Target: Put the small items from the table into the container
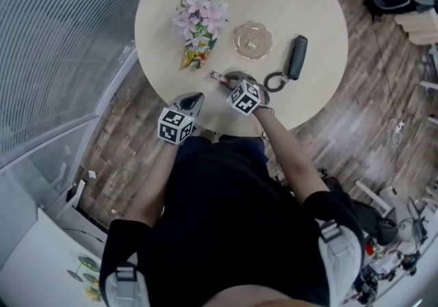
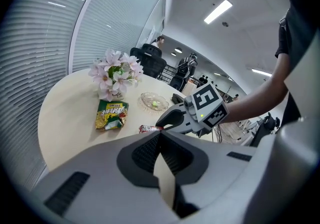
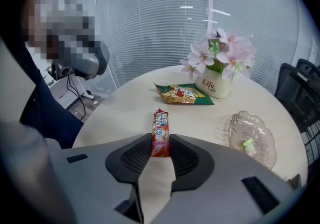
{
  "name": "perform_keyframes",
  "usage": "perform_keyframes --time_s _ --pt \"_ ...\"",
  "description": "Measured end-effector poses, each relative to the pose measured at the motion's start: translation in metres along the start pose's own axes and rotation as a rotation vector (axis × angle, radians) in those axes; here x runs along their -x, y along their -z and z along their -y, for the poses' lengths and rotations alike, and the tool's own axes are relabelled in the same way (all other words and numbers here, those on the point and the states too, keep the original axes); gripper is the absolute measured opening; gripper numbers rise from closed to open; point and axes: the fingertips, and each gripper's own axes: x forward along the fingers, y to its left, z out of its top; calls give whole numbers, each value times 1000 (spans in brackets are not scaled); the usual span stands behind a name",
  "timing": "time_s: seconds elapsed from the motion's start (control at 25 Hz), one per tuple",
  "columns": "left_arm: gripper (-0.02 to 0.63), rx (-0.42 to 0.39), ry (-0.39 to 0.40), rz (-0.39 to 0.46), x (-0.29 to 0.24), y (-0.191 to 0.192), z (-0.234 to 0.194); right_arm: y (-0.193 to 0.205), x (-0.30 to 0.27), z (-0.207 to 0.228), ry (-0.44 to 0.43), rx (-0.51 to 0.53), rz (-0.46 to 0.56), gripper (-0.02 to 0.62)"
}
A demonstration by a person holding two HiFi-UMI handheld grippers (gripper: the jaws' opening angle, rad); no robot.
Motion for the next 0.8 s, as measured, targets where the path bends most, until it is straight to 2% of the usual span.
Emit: perform_keyframes --time_s 0.16,0.32,0.48,0.68,0.8 --pt "3 -41 29 20 -4 -15 10 -1 29 7 66 -31 22 123" --pt "3 -102 47 29 -7 -27 18 9 54 15 132 -120 49 123" --pt "3 -116 63 33 -9 -29 29 29 82 17 186 -158 48 123" --pt "3 -126 72 36 -11 -29 39 54 96 27 224 -252 55 123" --pt "3 -117 71 35 -12 -27 41 59 102 40 240 -255 47 123"
